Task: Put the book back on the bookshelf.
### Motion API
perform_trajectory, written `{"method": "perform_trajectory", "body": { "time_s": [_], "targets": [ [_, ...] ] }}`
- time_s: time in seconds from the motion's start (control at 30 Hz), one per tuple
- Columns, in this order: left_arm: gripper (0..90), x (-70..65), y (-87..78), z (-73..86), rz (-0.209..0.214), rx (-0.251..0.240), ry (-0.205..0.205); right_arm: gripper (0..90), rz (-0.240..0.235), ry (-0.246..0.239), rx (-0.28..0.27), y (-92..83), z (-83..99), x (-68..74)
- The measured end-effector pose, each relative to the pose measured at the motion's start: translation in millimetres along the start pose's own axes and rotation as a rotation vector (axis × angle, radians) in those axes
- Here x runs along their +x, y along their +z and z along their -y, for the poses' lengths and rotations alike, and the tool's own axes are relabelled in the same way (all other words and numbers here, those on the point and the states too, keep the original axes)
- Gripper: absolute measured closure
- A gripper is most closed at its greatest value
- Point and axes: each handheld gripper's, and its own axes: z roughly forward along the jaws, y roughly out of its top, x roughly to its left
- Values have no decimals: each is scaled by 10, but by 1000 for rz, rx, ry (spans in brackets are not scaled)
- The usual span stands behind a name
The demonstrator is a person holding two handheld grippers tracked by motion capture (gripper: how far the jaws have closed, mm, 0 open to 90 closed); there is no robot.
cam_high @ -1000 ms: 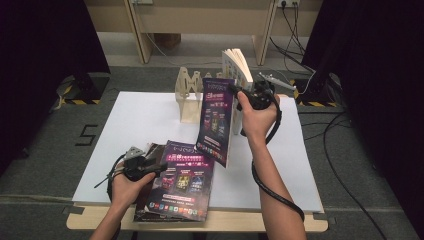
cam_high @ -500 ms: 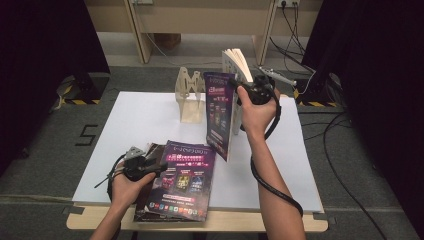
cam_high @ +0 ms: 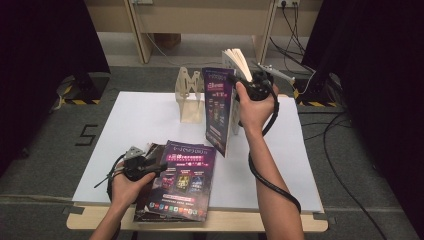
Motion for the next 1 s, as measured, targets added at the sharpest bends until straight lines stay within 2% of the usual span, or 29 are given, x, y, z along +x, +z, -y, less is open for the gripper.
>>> {"method": "perform_trajectory", "body": {
  "time_s": [1.0],
  "targets": [
    [405, 13, -8, -5, 1, -4, -3, 832, 24, -27, -32, 178, -106, 36]
  ]
}}
